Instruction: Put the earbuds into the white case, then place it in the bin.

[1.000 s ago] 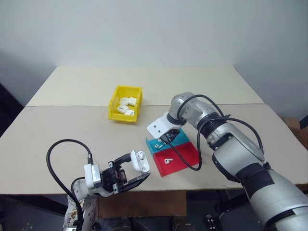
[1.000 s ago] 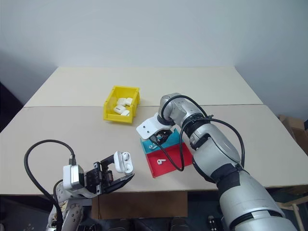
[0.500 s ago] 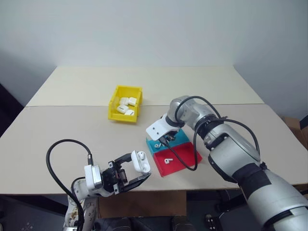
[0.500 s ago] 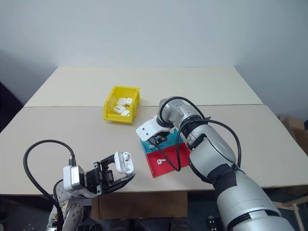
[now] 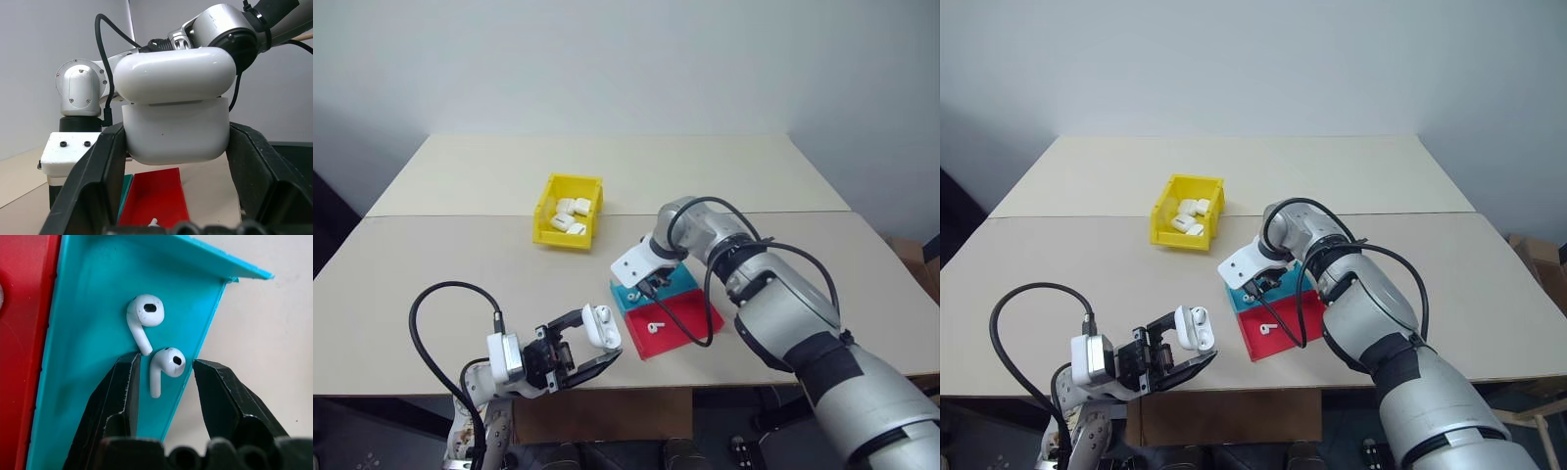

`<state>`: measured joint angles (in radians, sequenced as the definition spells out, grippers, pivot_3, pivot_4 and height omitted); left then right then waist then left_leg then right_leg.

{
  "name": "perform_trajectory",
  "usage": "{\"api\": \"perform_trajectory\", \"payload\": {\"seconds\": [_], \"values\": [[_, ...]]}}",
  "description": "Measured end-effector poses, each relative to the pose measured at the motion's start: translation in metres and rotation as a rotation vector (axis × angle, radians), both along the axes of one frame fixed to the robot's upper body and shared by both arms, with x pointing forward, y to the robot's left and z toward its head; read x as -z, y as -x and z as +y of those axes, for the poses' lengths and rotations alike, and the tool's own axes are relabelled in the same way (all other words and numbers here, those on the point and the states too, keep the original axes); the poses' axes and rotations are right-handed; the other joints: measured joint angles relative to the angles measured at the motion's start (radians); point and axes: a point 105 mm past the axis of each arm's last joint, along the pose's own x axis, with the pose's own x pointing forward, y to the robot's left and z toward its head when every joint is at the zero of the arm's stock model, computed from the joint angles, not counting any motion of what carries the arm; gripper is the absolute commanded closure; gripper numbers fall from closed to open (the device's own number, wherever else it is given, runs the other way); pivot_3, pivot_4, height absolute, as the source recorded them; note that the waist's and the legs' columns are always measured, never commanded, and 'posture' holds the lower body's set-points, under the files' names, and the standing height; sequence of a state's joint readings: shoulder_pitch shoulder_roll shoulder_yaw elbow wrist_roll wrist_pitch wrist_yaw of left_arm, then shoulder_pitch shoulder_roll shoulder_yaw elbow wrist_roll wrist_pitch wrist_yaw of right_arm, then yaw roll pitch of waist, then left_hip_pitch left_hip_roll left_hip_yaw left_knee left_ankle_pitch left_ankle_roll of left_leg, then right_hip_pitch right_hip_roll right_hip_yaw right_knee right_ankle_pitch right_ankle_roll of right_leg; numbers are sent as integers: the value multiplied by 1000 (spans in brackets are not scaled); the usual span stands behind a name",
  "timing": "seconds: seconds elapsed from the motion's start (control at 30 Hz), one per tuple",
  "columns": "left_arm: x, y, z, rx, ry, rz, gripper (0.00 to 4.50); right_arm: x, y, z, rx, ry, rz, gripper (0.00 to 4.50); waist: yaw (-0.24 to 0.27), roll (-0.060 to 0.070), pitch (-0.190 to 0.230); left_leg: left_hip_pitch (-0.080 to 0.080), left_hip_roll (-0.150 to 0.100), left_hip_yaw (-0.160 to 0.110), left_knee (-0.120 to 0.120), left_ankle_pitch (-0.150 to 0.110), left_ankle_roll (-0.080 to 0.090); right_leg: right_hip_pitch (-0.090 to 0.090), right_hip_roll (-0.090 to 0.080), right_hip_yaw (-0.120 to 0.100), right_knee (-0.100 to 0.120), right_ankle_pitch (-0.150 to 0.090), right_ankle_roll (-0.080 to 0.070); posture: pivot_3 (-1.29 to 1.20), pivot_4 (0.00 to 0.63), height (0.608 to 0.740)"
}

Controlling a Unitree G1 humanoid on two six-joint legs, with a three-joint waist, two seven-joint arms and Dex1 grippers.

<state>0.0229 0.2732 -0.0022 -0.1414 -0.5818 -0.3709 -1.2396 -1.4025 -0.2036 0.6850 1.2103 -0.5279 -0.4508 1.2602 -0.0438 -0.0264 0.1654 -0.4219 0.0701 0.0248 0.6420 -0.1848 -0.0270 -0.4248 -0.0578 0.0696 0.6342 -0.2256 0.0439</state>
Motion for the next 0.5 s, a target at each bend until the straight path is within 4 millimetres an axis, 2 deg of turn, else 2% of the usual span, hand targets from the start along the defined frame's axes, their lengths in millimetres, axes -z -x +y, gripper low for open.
{"api": "perform_trajectory", "payload": {"seconds": [0.5], "values": [[0,-2,-1,-12,-12,-3,1730,0,-1,0,1,-5,-7,2336,0,0,0,0,0,0,0,0,0,0,0,0,0,0,0,0,150,740]]}}
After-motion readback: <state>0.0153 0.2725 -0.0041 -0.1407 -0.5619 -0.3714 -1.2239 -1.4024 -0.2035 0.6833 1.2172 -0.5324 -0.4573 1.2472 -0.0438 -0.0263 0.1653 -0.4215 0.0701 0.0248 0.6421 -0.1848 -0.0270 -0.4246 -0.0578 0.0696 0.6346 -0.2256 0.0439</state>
